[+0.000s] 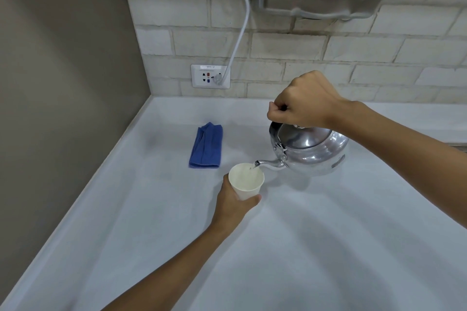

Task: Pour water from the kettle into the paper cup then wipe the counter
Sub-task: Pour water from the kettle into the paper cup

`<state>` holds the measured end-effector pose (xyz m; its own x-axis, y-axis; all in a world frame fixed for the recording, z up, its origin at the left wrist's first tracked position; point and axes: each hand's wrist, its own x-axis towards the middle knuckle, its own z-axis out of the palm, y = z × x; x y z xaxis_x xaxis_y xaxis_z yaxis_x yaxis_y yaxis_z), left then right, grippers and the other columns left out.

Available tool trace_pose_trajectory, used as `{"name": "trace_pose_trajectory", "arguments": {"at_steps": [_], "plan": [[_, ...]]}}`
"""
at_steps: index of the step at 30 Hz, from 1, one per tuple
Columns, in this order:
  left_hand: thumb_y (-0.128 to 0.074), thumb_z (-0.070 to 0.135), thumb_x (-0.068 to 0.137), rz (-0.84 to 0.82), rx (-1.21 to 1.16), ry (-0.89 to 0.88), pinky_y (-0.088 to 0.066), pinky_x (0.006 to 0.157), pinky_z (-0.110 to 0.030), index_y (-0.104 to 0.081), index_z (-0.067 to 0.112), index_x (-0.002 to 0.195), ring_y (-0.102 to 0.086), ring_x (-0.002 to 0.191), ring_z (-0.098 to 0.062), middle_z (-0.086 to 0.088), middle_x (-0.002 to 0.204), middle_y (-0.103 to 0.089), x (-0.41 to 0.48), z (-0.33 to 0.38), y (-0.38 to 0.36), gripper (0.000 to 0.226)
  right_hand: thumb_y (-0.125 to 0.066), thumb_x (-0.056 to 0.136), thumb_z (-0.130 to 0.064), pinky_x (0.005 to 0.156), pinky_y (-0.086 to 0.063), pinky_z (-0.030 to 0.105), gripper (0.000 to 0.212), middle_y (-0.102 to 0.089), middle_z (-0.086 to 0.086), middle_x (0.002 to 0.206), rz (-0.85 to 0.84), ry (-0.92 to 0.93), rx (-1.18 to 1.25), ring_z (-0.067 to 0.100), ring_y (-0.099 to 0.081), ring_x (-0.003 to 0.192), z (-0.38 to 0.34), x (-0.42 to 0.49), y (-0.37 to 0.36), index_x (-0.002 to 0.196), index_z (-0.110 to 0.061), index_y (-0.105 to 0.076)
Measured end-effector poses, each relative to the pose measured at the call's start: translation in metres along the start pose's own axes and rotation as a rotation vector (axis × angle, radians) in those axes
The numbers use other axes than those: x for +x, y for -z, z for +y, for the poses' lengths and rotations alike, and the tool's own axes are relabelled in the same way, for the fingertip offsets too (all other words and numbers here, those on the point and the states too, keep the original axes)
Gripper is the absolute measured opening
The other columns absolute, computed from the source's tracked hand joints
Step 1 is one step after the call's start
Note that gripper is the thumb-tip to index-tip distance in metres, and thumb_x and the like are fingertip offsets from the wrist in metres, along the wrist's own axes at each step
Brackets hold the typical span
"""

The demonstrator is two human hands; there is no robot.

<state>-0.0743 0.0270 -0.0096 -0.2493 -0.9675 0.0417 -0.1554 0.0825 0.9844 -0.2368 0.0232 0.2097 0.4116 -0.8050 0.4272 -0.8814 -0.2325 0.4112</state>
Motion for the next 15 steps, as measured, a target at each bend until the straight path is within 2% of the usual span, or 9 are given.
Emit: {"name": "trace_pose_trajectory", "arguments": {"at_steps": [11,15], "plan": [[-0.083,0.013,0.061,0.005,0.017,-0.003,-0.036,0.06,0.008,-0.042,0.025,0.111,-0.05,0.097,-0.012,0.005,0.108,-0.053,-0.0006,0.002,-0.0003,0.066,-0.041,0.072,-0.02,0.047,-0.01,0.019,0.035,-0.017,0.007,0.041,-0.003,0.055,-0.041,0.02,-0.016,0.044,0.0003,0.0035,0.0033,0.042,-0.011,-0.025],[-0.083,0.014,0.061,0.001,0.01,-0.003,-0.038,0.061,0.007,-0.041,0.028,0.108,-0.051,0.097,-0.011,0.005,0.108,-0.054,-0.0009,0.0019,-0.0001,0.066,-0.04,0.072,-0.02,0.047,-0.01,0.019,0.035,-0.018,0.007,0.041,0.0,0.06,-0.043,0.019,-0.015,0.045,0.0007,0.0029,0.0044,0.042,-0.011,-0.026]]}}
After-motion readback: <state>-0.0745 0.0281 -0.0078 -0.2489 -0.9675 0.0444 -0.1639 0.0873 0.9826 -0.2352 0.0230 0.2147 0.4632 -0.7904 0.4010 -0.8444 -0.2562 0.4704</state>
